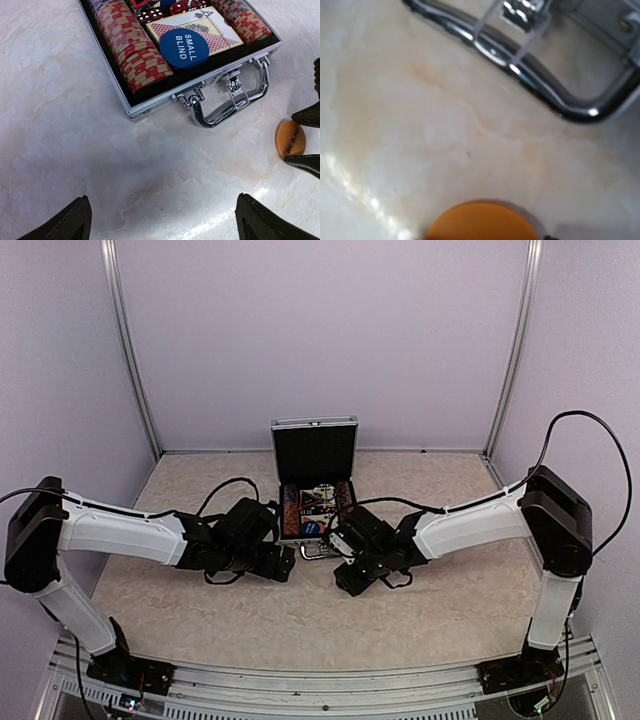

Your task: Pack up texas hold em set

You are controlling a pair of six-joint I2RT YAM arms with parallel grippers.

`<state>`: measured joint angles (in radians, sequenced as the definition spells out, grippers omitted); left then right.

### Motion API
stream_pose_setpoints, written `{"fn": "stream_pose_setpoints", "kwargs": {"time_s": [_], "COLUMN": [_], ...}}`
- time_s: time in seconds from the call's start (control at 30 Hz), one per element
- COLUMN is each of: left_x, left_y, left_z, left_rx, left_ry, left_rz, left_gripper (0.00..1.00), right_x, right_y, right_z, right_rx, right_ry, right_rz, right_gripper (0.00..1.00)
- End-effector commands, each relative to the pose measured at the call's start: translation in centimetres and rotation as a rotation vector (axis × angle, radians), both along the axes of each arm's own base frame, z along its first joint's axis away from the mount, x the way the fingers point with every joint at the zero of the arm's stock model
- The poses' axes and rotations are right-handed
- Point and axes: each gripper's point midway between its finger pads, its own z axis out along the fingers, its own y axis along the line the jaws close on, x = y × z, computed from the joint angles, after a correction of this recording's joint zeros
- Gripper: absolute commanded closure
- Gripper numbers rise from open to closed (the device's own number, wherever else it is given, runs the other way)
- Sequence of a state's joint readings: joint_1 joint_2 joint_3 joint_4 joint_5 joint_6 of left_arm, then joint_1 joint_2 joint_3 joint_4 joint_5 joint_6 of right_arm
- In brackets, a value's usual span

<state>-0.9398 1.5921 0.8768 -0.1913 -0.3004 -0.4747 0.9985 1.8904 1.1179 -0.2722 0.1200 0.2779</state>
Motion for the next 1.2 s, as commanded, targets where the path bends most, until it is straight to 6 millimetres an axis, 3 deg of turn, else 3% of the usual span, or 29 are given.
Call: {"fn": "stream_pose_setpoints", "kwargs": {"time_s": [0.0,0.4,1.17], "left_x": [0.3,0.2,0.2], "left_y": [-0.6,-0.5,-0.6], "left_z": [0.8,-0.2,-0.3], "left_rx": [-0.009,-0.002,-0.001], "left_ry": [-0.018,-0.006,-0.006], "left_rz": [0.001,0.003,0.002], "left_gripper": [0.01,0.01,0.01], "right_x": [0.7,2.6,6.0], "right_y": [0.1,2.2,2.9], "right_z": [3.1,7.2,7.4], "right_rx": [0.006,0.063,0.071], "right_ry": [-0.052,-0.125,-0.145], "right_rz": [0.001,0.019,0.004], "right_gripper": [0.53,0.52,0.52]}}
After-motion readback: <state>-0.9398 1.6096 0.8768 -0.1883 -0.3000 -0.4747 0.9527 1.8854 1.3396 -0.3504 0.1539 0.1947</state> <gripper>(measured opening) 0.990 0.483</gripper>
